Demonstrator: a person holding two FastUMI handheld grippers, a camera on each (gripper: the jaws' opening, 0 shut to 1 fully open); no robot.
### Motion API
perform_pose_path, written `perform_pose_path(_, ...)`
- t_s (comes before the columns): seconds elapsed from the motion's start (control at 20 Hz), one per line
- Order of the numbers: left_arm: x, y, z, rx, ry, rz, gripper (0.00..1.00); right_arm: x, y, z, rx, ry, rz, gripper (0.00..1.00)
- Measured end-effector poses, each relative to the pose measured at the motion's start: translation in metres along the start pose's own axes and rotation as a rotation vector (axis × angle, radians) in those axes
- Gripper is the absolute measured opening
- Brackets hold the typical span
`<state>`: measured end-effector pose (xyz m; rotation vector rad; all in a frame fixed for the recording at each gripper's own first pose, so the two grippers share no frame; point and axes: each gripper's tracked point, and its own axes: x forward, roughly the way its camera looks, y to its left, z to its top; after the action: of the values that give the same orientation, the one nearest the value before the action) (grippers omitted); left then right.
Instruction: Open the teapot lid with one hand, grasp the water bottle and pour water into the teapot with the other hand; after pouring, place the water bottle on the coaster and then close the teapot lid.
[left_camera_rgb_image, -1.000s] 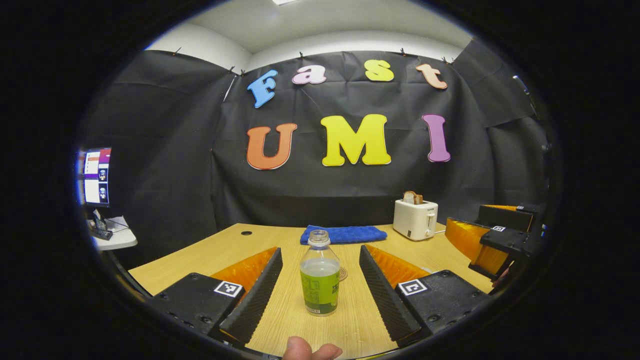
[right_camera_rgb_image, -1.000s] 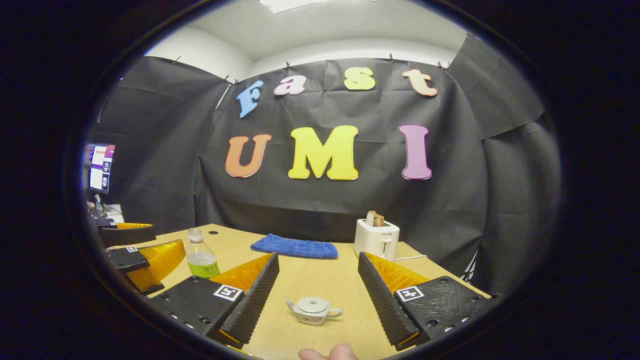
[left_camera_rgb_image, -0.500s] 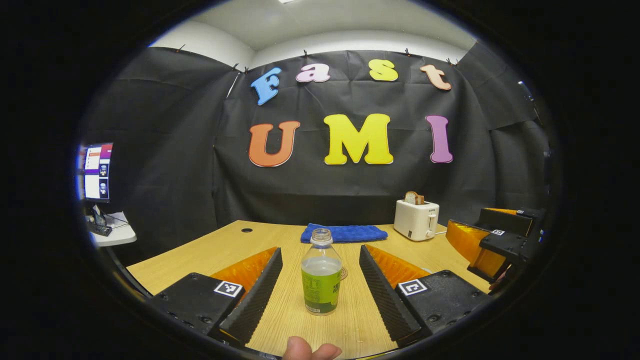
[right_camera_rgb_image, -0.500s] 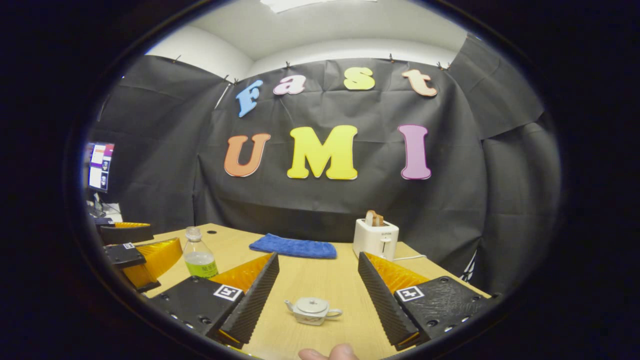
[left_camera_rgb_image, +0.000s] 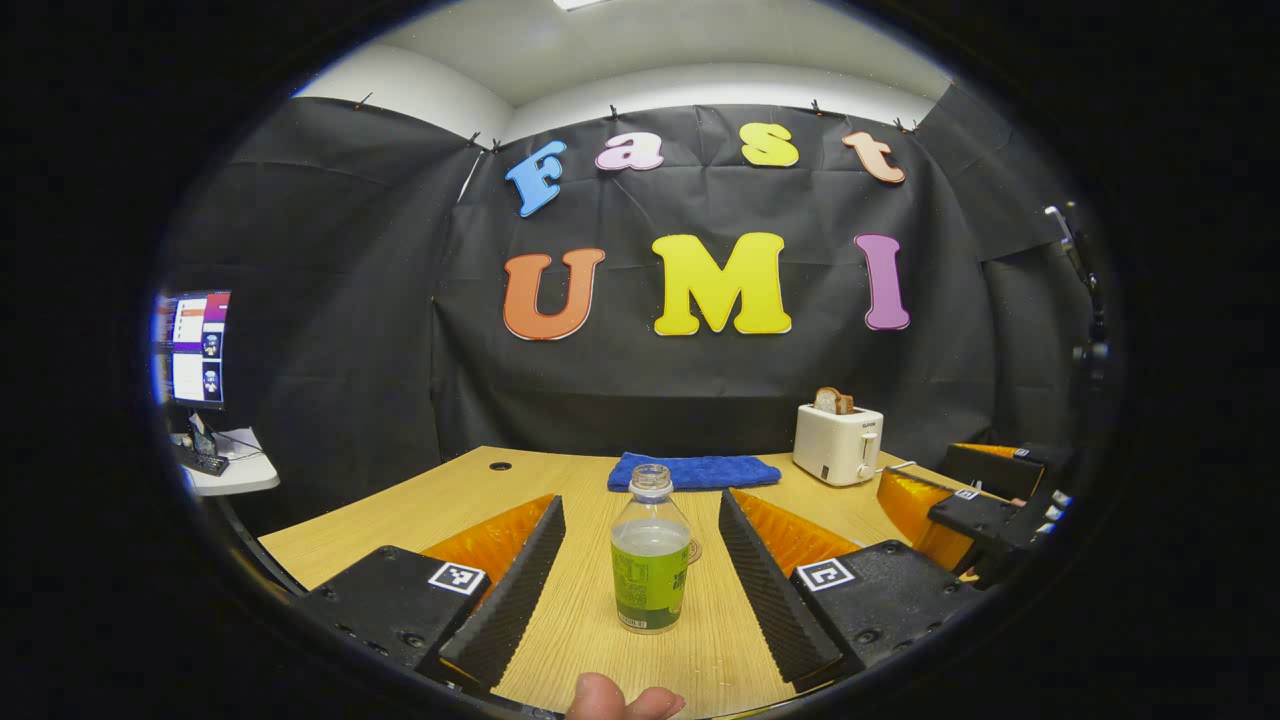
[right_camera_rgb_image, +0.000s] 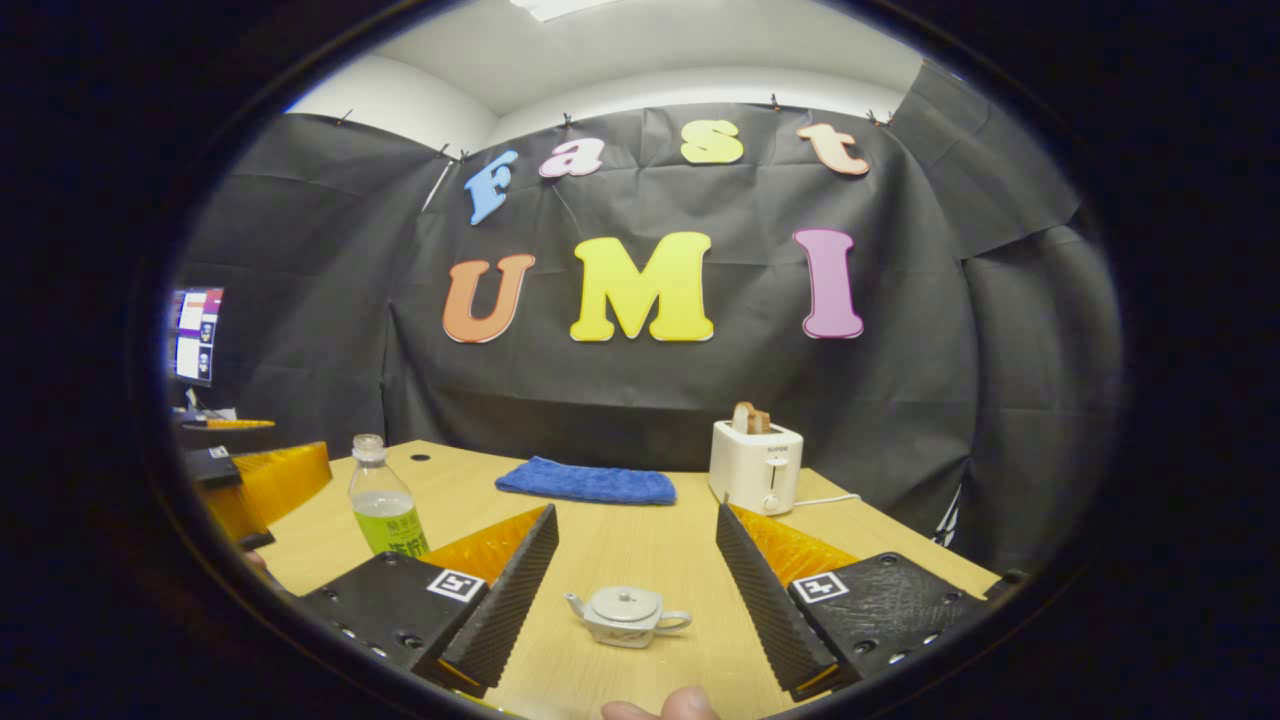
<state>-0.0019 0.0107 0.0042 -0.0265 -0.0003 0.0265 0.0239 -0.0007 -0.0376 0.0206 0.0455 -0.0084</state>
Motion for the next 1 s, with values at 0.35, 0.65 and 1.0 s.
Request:
perform_pose_path(0.35, 0.0, 0.003, 0.0, 0.006, 0.002, 0.001, 0.97, 0.029, -0.004, -0.045, -0.004, 0.076, -0.024, 0.95)
perform_pose_path(0.65, 0.001, 0.004, 0.0, 0.009, 0.005, -0.003, 0.97, 0.055, -0.004, -0.072, -0.008, 0.128, -0.035, 0.95)
perform_pose_path(1.0, 0.0, 0.006, -0.001, 0.01, 0.008, 0.0, 0.96, 0.073, 0.007, -0.091, -0.01, 0.181, -0.009, 0.75)
